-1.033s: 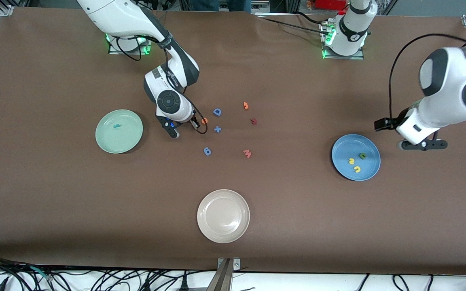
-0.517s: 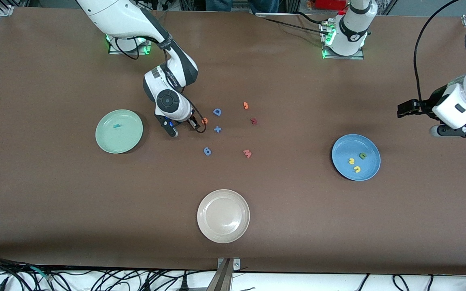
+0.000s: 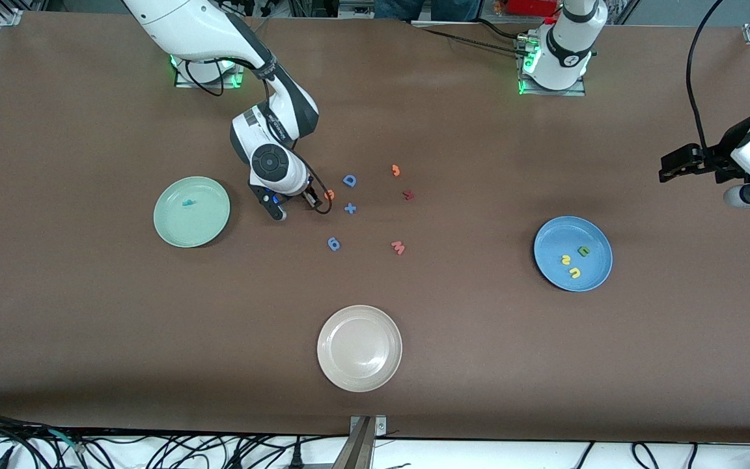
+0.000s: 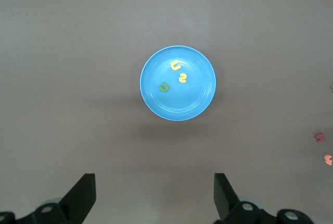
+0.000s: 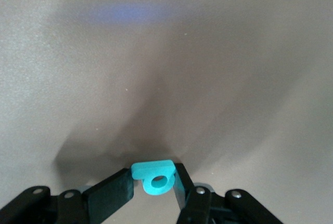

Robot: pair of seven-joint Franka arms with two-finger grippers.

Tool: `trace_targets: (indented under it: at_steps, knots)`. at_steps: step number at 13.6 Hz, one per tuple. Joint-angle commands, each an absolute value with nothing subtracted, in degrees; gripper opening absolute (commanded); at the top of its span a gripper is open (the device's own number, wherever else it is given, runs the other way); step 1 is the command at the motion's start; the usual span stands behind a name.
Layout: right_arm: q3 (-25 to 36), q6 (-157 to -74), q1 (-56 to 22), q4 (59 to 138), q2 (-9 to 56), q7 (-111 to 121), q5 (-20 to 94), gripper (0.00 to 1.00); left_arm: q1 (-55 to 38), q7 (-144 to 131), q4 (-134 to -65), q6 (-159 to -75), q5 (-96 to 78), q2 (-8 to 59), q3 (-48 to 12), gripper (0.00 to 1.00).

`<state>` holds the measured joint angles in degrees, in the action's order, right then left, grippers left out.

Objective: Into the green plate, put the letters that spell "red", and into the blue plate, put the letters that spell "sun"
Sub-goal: 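Return the left gripper to rest while the right carries the cyan P, then release the cyan P on the green plate and move the right gripper back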

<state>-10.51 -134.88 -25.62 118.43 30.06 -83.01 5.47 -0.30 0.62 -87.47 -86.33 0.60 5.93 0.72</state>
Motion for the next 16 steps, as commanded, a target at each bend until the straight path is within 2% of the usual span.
trace_targets:
  at_steps: [1,3,5,8,10,14,16]
  knots:
    - [-9.0,-135.3,-25.6,119.1,27.9,-82.3,4.8,0.19,-0.8,3.7,-83.8,-84.4,-1.0,7.3,2.3,1.00]
    - [-7.2,-129.2,-25.4,117.1,26.2,-79.9,4.8,0.19,-0.8,4.7,-83.8,-84.4,-1.0,6.9,2.5,1.00]
    - [-4.5,-118.8,-25.4,112.6,25.6,-75.3,5.2,0.20,-0.7,4.7,-83.8,-84.4,-0.9,6.7,2.6,1.00]
    - [0.1,-112.8,-25.4,110.0,24.0,-67.7,5.2,0.20,-0.8,4.7,-84.3,-85.0,-0.9,6.3,2.5,1.00]
    - [5.9,-109.4,-25.4,110.1,23.1,-57.1,5.2,0.20,-1.2,4.7,-84.5,-85.1,-0.8,6.2,2.5,1.00]
    - [13.8,-109.2,-25.1,110.4,24.6,-41.3,5.3,0.19,-2.0,4.7,-85.0,-85.1,-0.9,5.3,2.5,1.00]
    - [14.1,-111.4,-23.1,110.8,26.4,-38.1,5.7,0.19,-1.5,4.7,-84.8,-85.2,-1.3,6.0,2.2,1.00]
